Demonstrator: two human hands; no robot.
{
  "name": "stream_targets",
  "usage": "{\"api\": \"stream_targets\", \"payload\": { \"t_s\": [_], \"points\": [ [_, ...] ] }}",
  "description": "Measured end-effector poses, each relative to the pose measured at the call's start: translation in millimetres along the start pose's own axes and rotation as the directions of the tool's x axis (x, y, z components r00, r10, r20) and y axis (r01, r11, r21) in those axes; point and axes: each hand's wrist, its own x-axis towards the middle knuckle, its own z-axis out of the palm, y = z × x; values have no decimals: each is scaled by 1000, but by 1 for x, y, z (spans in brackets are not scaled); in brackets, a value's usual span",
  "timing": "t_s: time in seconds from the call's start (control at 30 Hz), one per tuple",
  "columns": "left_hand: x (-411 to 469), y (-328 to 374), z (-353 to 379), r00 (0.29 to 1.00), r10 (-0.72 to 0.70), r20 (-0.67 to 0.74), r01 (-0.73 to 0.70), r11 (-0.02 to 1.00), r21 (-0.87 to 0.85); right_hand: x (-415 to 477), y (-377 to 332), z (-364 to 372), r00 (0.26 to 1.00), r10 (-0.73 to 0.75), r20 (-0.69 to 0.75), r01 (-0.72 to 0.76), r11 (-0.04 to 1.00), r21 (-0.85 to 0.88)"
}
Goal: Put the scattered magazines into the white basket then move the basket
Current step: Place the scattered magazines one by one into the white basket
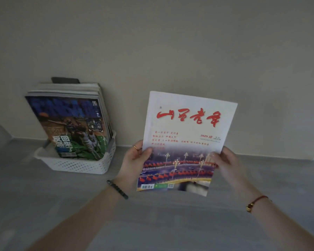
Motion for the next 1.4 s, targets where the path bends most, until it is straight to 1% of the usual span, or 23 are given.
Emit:
{"api": "stream_targets", "payload": {
  "t_s": [0.17, 0.27, 0.33, 0.4, 0.47, 0.6, 0.7, 0.8, 0.9, 1.0, 1.07, 1.13, 1.2, 1.27, 1.33, 1.4],
  "points": [
    [8, 40, -83, 978, 159, -135, -150, 986, 73, 11, -54, 74, 985, -163, 57, 167, 983, -77],
    [13, 63, -140, 944, 246, -220, -215, 964, 155, 14, -83, 126, 967, -247, 70, 252, 965, -70],
    [18, 75, -177, 908, 289, -304, -238, 952, 193, 17, -100, 163, 958, -279, 63, 283, 957, -63],
    [24, 84, -210, 873, 292, -391, -224, 952, 209, 21, -112, 199, 955, -293, 43, 295, 954, -59],
    [32, 89, -241, 848, 283, -448, -203, 955, 218, 25, -119, 235, 958, -287, 21, 288, 956, -57],
    [52, 88, -297, 819, 294, -492, -164, 943, 291, 34, -121, 296, 977, -215, -8, 215, 976, -41],
    [67, 75, -328, 839, 249, -483, -106, 947, 305, 38, -109, 327, 987, -161, -26, 159, 986, -52],
    [78, 51, -345, 867, 188, -461, -48, 953, 298, 38, -88, 345, 989, -130, -63, 120, 982, -148],
    [88, 22, -351, 888, 127, -443, -7, 965, 262, 40, -66, 354, 992, -78, -101, 53, 971, -232],
    [101, -3, -351, 888, 15, -459, 80, 979, 186, 43, -48, 360, 992, -61, -114, 32, 970, -243],
    [109, -14, -351, 900, -5, -437, 83, 984, 160, 49, -41, 362, 984, -76, -159, 33, 966, -258],
    [117, -17, -353, 942, -9, -336, 65, 986, 155, 58, -40, 365, 985, -58, -164, 14, 965, -260],
    [126, -11, -355, 985, -37, -168, 58, 991, 123, 68, -46, 369, 996, -21, -85, 1, 975, -223],
    [138, -3, -356, 997, -70, -32, 74, 989, 126, 79, -50, 372, 1000, -1, 17, 4, 987, -160],
    [148, 4, -357, 996, -82, 24, 77, 982, 170, 88, -52, 374, 999, -3, 54, 8, 996, -84],
    [153, 5, -358, 998, -64, 6, 61, 978, 199, 93, -53, 374, 997, -3, 74, 5, 999, -35]
  ]
}}
